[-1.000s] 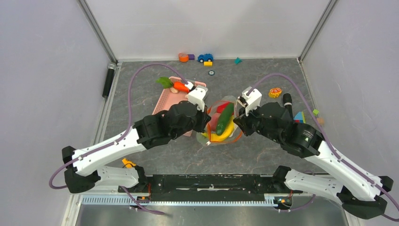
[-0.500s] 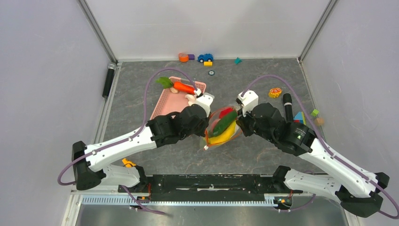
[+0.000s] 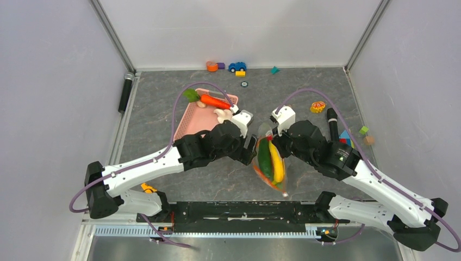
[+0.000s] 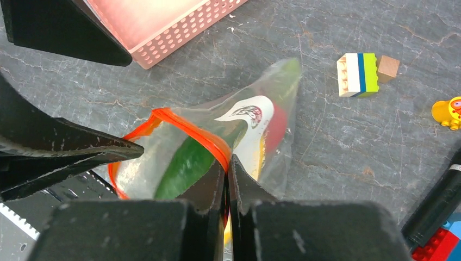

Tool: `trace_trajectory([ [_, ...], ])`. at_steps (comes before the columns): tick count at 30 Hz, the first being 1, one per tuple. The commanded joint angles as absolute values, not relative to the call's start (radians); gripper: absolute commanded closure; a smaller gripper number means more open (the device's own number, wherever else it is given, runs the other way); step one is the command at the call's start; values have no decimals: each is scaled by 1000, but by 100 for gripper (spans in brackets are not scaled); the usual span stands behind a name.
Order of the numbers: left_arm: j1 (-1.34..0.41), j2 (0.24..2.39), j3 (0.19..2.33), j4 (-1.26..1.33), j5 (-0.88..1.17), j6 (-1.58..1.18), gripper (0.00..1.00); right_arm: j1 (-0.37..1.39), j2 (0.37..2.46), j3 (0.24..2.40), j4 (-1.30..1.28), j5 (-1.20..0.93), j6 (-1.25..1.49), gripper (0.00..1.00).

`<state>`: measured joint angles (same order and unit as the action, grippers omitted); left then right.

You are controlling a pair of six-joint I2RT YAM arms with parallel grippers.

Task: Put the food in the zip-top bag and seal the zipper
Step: Adjust the zipper food storage bag at the center of the board.

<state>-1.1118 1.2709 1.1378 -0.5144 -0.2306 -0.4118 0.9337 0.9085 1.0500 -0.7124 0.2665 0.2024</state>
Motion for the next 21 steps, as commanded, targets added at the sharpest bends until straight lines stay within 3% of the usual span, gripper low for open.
trace_trajectory([
  [1,-1107,1279,1160,-426,-244,-414,11,936,892,1054,-632,262,184,94],
  [7,-1108,1370,1216,-442,-236,-437,13,936,891,1047,-626,259,183,94],
  [9,-1108,1388,1228,-443,-230,-441,18,936,896,1044,-627,261,182,94],
  [11,-1108,1393,1236,-455,-238,-447,33,936,896,1037,-626,267,181,94],
  [14,-1108,1381,1231,-465,-264,-468,66,936,894,1017,-629,297,185,93],
  [16,-1108,1366,1221,-465,-276,-480,81,936,890,991,-629,331,199,90],
  [18,-1109,1352,1211,-466,-288,-493,89,936,884,958,-629,372,216,86],
  [21,-1109,1338,1203,-471,-314,-520,92,936,872,893,-621,397,247,78],
])
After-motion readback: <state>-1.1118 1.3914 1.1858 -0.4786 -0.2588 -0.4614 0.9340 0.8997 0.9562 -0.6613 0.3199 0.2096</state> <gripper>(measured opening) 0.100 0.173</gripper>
